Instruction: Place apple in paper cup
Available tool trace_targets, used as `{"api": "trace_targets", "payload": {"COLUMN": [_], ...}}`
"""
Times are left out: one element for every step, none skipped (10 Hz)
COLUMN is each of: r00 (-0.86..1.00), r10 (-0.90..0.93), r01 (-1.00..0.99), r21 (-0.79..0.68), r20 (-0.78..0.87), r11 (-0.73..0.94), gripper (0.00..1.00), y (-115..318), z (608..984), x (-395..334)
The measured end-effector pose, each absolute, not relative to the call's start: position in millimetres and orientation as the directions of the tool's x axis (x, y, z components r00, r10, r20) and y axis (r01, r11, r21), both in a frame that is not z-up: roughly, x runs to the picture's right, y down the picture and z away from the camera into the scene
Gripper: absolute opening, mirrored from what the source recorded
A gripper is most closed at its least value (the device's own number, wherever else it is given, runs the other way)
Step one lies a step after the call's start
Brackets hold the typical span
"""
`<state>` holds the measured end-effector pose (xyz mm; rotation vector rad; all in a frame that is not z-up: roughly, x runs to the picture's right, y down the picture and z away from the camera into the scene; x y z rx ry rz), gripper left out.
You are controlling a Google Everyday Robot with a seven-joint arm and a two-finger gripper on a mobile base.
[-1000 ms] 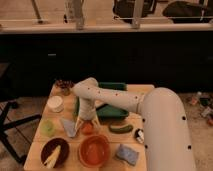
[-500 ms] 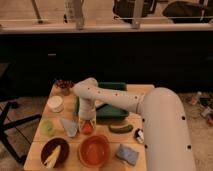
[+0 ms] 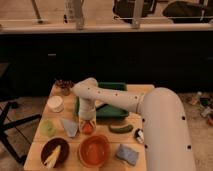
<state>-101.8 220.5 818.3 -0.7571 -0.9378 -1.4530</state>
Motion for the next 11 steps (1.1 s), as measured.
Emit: {"api": "trace_targets", "payload": {"r00": [-0.101,-0.101,-0.101,-0.101,-0.098,-0.096,-0.096,-0.094,-0.092,-0.095,-0.099], "r10": [-0.470,-0.470,-0.469,-0.471,-0.479,-0.491,-0.502,-0.511,-0.524,-0.532,-0.539], "r01": [0.993,0.993,0.993,0.993,0.993,0.994,0.994,0.995,0.995,0.995,0.995], "r21": [0.121,0.121,0.121,0.121,0.114,0.109,0.105,0.101,0.092,0.091,0.089], "r20": [0.877,0.877,0.877,0.877,0.872,0.866,0.860,0.854,0.847,0.842,0.837], "r11": [0.012,0.012,0.012,0.011,0.005,-0.002,-0.010,-0.015,-0.026,-0.034,-0.043], "gripper": [0.00,0.00,0.00,0.00,0.00,0.00,0.00,0.00,0.00,0.00,0.00], "y": [221,221,221,221,219,214,209,207,202,198,195], "z": [818,818,818,818,816,810,803,798,790,783,776], "x": [-102,-102,-102,-102,-102,-105,-109,-110,-113,-117,-121]}}
